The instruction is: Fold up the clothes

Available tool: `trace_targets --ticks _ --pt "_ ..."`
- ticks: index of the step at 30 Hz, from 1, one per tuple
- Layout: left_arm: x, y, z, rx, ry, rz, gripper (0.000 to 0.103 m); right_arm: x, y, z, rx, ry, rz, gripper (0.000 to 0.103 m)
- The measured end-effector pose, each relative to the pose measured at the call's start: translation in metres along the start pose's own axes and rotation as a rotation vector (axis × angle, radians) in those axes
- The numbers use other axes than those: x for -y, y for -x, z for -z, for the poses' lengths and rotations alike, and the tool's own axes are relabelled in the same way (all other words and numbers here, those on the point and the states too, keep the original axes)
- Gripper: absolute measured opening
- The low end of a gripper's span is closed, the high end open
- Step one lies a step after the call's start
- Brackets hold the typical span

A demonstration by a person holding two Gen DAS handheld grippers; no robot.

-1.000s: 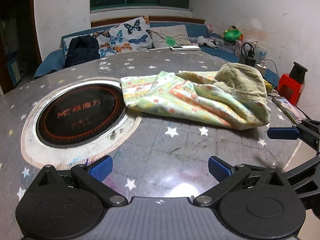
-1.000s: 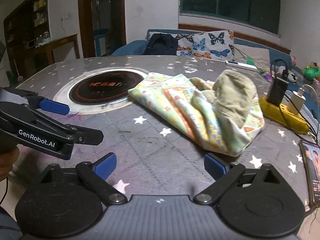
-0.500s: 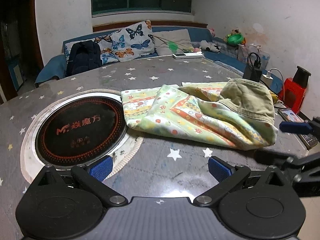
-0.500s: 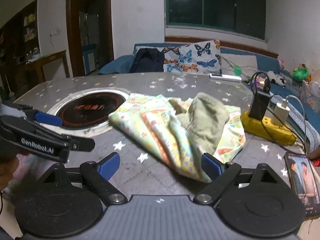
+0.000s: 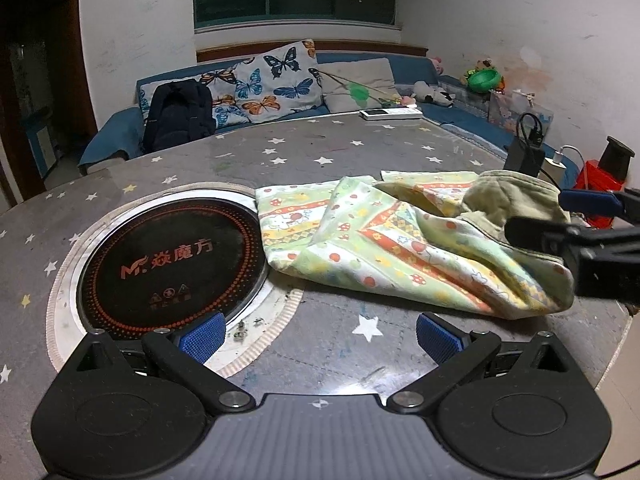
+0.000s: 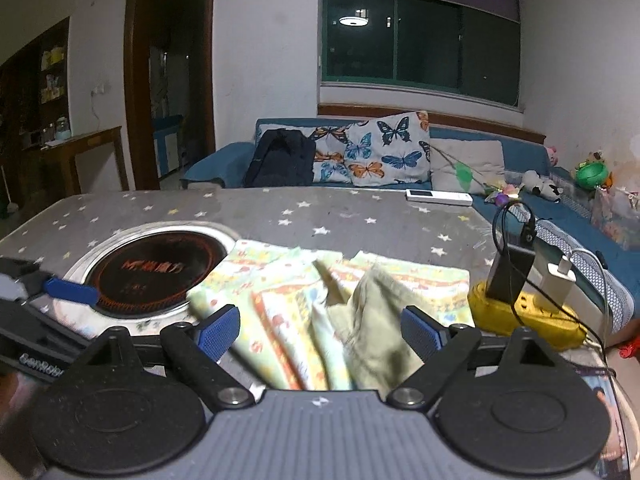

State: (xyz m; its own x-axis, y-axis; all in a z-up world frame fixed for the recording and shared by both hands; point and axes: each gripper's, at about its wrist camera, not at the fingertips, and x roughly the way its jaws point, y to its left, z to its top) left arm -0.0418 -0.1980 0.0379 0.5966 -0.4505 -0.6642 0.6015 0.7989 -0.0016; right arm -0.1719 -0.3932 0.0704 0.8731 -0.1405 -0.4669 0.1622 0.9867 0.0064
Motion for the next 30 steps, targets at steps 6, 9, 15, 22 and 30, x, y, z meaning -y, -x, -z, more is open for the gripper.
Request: trace_targets --ticks 6,9,15,22,30 --pt "-0.002 -0.001 0.000 -0.002 0.002 -0.012 0.103 0.008 -0.019 -0.005 -0.010 -0.015 0.032 0.081" --pt "-0.003 -0.002 0.000 -0.004 0.004 -0.015 0.103 0.015 -0.026 -0.001 -0.031 -0.026 0.038 0.070" --pt "-0.005 -0.004 -0.001 -0.007 0.007 -0.021 0.103 0.018 -0.026 0.011 -0.076 -0.045 -0.006 0.042" --pt "-0.006 -0.007 0.000 -0.015 0.008 -0.024 0.103 0.021 -0.022 0.019 -0.090 -0.052 -0.009 0.036" --pt "-0.004 -0.007 0.000 -0.014 0.006 -0.019 0.103 0.021 -0.026 -0.001 -0.026 -0.048 0.008 0.076"
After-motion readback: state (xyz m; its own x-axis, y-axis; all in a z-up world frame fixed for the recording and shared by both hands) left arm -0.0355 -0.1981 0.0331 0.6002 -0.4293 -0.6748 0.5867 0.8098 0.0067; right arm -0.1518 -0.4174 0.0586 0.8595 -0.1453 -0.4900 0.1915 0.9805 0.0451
